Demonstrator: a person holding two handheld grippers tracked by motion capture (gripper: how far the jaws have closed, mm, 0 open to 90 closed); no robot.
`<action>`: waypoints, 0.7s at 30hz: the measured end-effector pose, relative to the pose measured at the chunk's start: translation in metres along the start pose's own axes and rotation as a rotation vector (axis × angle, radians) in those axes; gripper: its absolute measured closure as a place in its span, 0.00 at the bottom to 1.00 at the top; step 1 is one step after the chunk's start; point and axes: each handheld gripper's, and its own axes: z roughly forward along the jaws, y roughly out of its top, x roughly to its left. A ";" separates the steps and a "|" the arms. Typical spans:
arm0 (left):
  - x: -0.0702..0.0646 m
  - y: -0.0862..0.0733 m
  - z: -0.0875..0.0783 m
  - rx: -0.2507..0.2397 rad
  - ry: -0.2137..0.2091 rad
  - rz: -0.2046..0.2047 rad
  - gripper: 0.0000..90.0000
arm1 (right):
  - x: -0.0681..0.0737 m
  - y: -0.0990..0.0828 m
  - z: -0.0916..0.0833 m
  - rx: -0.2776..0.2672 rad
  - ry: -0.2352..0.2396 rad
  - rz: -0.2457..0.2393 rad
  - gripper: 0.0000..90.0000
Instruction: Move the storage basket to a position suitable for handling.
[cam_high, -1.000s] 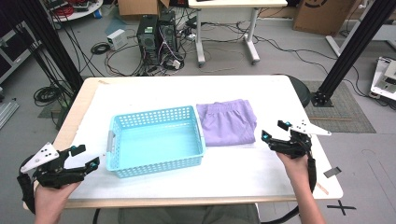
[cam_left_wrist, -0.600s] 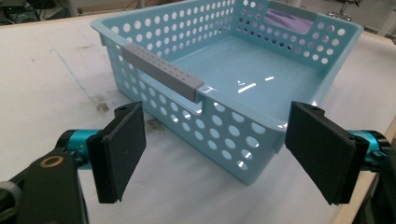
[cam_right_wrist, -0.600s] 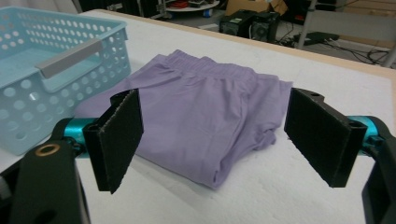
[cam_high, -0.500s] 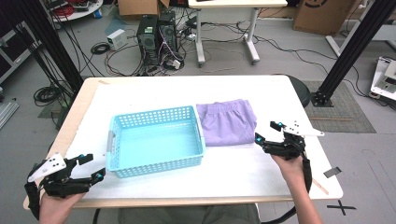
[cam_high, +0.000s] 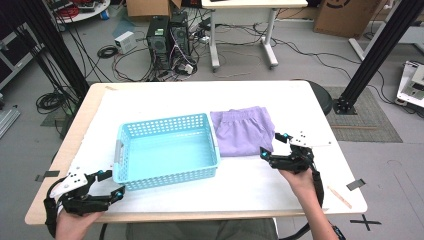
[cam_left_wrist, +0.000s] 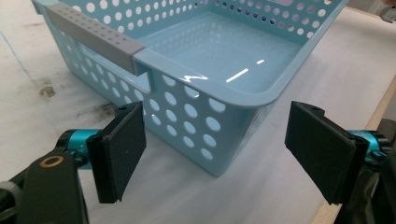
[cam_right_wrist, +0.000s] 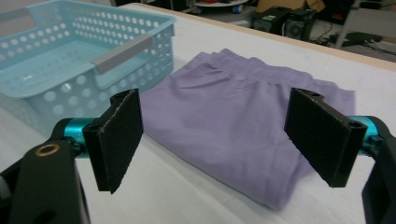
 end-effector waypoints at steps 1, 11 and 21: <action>-0.001 0.000 0.002 0.003 0.001 0.000 0.23 | 0.003 0.000 0.002 -0.001 0.010 -0.007 0.22; -0.004 -0.001 0.015 0.018 0.022 0.000 0.23 | 0.037 0.002 0.026 0.040 0.150 -0.058 0.22; -0.003 -0.001 0.019 0.024 0.034 -0.011 0.23 | 0.074 -0.001 0.055 0.094 0.253 -0.096 0.22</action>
